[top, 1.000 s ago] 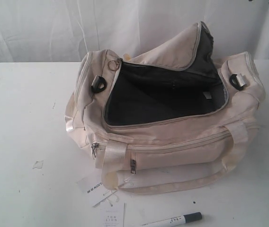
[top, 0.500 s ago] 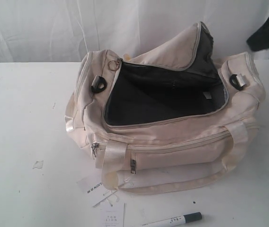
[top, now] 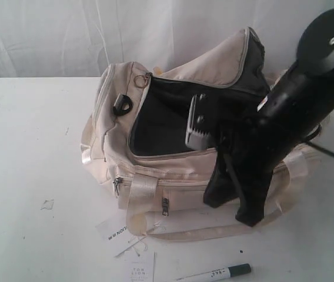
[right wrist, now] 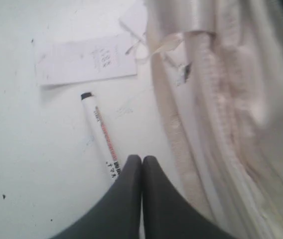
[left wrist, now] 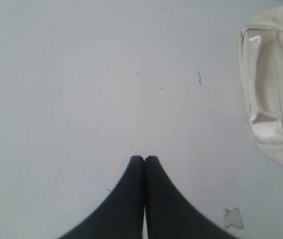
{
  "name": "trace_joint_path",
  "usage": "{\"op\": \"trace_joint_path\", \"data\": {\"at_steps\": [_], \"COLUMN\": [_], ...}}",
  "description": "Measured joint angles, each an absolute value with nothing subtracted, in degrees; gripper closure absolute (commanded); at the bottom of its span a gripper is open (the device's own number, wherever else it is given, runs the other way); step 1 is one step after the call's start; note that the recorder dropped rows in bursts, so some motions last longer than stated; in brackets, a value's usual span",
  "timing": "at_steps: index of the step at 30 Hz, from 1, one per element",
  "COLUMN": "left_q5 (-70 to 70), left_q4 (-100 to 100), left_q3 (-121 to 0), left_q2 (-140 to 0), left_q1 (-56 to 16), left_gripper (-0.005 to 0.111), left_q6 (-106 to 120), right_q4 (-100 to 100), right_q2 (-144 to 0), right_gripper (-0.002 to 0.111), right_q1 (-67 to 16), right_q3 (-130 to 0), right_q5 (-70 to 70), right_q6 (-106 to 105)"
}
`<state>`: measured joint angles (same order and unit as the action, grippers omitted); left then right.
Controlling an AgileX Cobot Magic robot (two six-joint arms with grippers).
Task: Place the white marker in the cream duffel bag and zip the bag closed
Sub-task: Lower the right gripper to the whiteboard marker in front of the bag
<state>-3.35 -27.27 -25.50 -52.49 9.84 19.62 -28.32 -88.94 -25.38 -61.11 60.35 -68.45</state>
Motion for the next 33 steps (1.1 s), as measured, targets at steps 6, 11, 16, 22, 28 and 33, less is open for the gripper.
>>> {"op": "trace_joint_path", "data": {"at_steps": [6,11,16,22,28,33], "left_q5": [-5.0,-5.6,-5.8,-5.9,-4.7,-4.5], "left_q4": [-27.3,-27.3,-27.3,-27.3,-27.3,-27.3], "left_q3": [-21.6,-21.2,-21.2,-21.2,-21.2,-21.2], "left_q2": [-48.0,-47.2,-47.1,-47.1,-47.1,-47.1], "left_q1": [7.2,7.1,7.1,7.1,7.1,7.1], "left_gripper": [0.107,0.107,0.107,0.107,0.107,0.107], "left_q6": [27.1,27.7,27.9,27.9,27.9,27.9], "right_q4": [-22.3,-21.6,-21.7,-20.5,-20.4,-20.4], "right_q2": [-94.3,-94.5,-94.5,-94.5,-94.5,-94.5], "right_gripper": [0.091,0.080,0.080,0.070,0.066,0.066], "right_q1": [-28.2,-30.5,-32.6,-33.1,-33.1,-33.1], "right_q3": [-57.6,-56.8,-55.4,-51.2,-48.8,-46.1], "right_q5": [60.3,62.9,58.9,54.1,51.3,48.6], "right_q6": [-70.0,-70.0,-70.0,-70.0,-71.2,-75.2]}}
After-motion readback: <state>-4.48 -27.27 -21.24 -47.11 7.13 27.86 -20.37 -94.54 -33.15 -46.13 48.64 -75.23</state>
